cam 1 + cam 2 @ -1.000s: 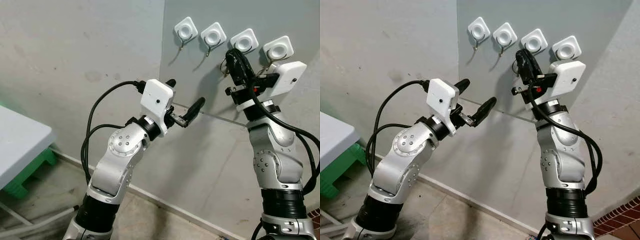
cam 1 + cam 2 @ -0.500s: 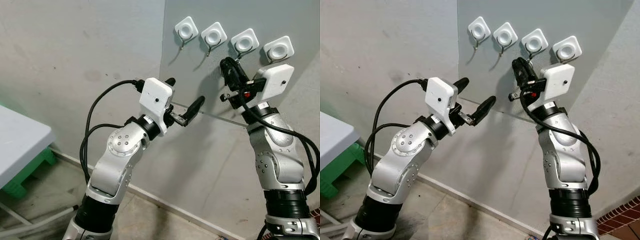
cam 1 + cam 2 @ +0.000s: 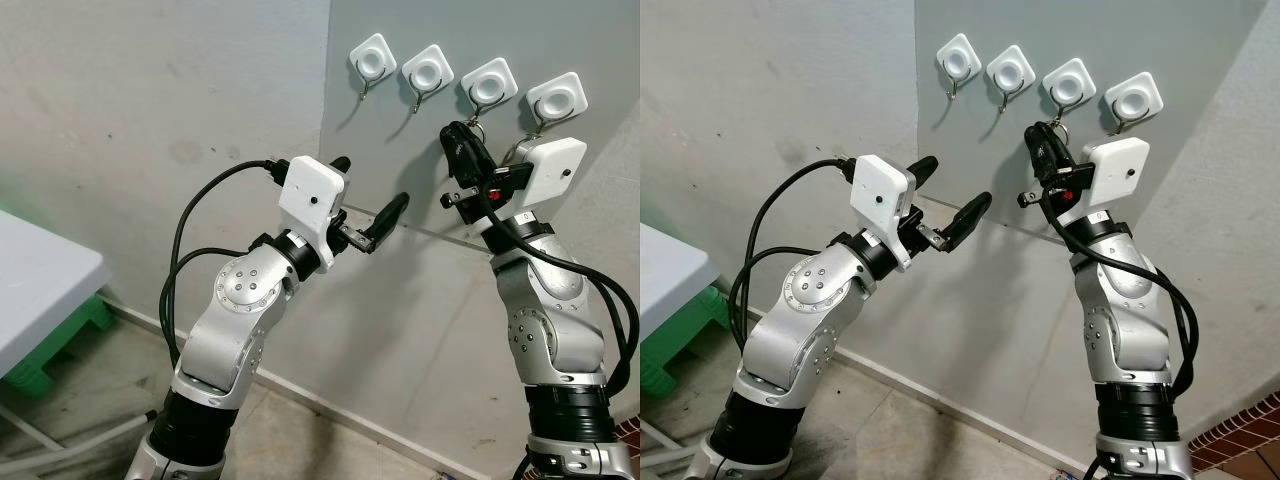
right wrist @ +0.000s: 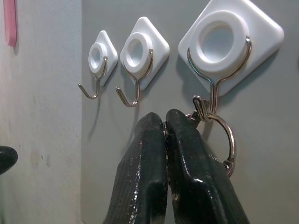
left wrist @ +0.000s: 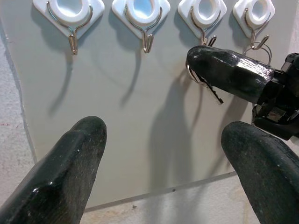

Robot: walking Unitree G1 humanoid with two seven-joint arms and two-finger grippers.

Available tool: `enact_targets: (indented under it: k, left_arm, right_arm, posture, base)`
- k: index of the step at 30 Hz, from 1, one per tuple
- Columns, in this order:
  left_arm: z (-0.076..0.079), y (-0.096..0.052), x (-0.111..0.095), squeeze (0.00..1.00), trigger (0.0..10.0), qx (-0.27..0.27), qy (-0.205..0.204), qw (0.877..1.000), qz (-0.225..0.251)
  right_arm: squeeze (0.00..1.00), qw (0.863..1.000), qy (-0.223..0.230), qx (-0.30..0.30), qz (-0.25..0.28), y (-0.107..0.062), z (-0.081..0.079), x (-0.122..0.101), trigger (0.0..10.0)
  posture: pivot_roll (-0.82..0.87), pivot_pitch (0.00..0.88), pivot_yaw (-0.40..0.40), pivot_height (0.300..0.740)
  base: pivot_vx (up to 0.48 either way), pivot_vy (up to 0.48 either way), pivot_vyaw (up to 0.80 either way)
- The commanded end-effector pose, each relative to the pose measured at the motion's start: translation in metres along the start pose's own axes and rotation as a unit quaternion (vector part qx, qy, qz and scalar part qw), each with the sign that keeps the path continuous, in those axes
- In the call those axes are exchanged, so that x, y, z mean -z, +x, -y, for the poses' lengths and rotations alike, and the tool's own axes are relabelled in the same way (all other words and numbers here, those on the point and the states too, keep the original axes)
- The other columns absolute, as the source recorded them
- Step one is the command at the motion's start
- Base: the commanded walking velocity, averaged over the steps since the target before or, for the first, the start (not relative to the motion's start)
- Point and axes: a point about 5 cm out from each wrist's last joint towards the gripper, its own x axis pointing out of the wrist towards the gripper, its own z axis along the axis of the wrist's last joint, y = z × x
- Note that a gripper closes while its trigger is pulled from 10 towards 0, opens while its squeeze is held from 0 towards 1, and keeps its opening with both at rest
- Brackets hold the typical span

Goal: Hang keys on a hook

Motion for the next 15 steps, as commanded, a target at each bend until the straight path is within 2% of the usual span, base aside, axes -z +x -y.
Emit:
enact_targets:
  k: [1, 10, 15]
  left_arm:
    - [0.000, -0.001, -0.002, 0.00, 10.0, -0.004, 0.000, 1.000, 0.004]
    - [0.000, -0.002, 0.000, 0.00, 10.0, -0.012, 0.002, 1.000, 0.001]
    - [-0.001, -0.003, 0.001, 0.00, 10.0, -0.018, 0.005, 1.000, -0.001]
  right_arm:
    - [1.00, 0.999, 0.025, 0.019, -0.037, -0.008, 0.005, 0.016, 10.0]
    - [1.00, 0.999, 0.046, 0.023, 0.003, -0.014, 0.004, 0.014, 10.0]
    - [1.00, 0.998, 0.059, 0.021, 0.004, -0.019, 0.002, 0.019, 10.0]
  posture:
    - [-0.01, 0.036, -0.029, 0.740]
    - [0.00, 0.032, -0.031, 0.740]
    - [0.00, 0.028, -0.030, 0.740]
  base:
    - [0.000, 0.000, 0.00]
    - [0.000, 0.000, 0.00]
    - [0.000, 0.000, 0.00]
